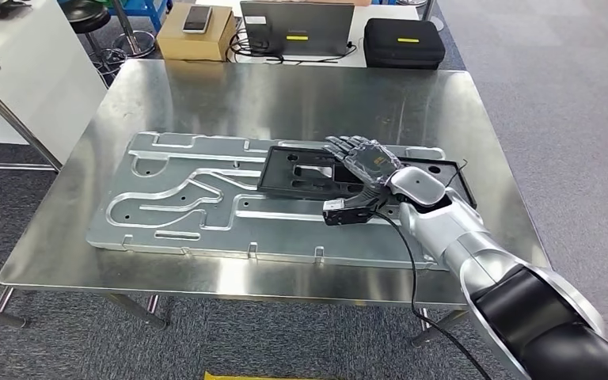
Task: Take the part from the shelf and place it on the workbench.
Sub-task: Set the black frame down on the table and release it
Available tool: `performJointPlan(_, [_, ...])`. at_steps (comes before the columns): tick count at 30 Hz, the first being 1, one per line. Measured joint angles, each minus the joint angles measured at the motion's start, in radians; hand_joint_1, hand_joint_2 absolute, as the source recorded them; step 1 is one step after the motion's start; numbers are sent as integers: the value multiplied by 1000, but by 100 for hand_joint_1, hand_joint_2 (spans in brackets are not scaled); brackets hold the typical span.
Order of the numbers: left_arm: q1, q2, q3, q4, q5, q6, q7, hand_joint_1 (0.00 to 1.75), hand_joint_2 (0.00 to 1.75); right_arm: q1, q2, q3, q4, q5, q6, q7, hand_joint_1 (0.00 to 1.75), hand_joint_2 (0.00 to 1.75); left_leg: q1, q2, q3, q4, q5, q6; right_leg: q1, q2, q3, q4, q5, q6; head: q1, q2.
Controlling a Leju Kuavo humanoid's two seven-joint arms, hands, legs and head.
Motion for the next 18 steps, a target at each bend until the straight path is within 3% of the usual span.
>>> performJointPlan(1, [-1,0,-1,0,0,1,3,0,0,3,4,-8,-8,-13,-17,-9,0,0,-1,-1,0,1,-1,2,0,2,-24,50,-13,0,0,0])
performJointPlan(2, [-1,0,-2,0,0,2,6,0,0,6,6,-16,-19,-28,-32,-20,0,0,-2,-1,1,3,-2,2,0,3,-34,68,-7,-1,0,0])
performJointPlan(3, [-1,0,-2,0,0,2,9,0,0,7,8,-25,-35,-45,-46,-32,0,0,-2,-3,1,6,-5,2,0,3,-27,47,18,-2,0,0])
performJointPlan(6, [-1,-1,-3,0,0,3,15,0,0,3,13,-51,-83,-80,-61,-54,0,0,-5,-4,-1,22,-16,-6,6,-13,54,-133,108,-16,0,0])
performJointPlan(8, [1,-1,-3,0,0,4,17,0,0,4,17,-60,-108,-88,-57,-56,0,0,-7,-2,-8,28,-19,-16,14,-23,76,-187,114,-22,0,0])
performJointPlan(11, [3,-2,-4,1,-1,4,18,0,0,8,19,-64,-137,-92,-54,-58,0,0,-7,2,-9,30,-23,-31,12,-18,80,-202,115,-31,0,0])
performJointPlan(13, [1,-2,-4,1,-1,4,18,0,0,7,15,-65,-150,-93,-55,-57,0,0,-5,7,-29,86,-62,-46,7,-20,87,-211,119,-39,0,0])
performJointPlan(16, [1,0,-4,1,-1,4,18,0,0,13,-1,-66,-160,-97,-56,-60,0,0,0,12,-117,275,-149,-64,6,-23,89,-212,119,-43,0,0])
performJointPlan(17, [1,0,-4,1,-1,4,18,0,0,17,-7,-67,-164,-108,-59,-67,0,0,2,13,-134,307,-154,-67,6,-23,89,-211,119,-43,0,0])
performJointPlan(18, [2,-1,-4,1,0,3,19,0,0,25,-13,-70,-176,-137,-63,-83,0,0,4,14,-130,297,-139,-69,6,-22,90,-210,118,-42,0,0])
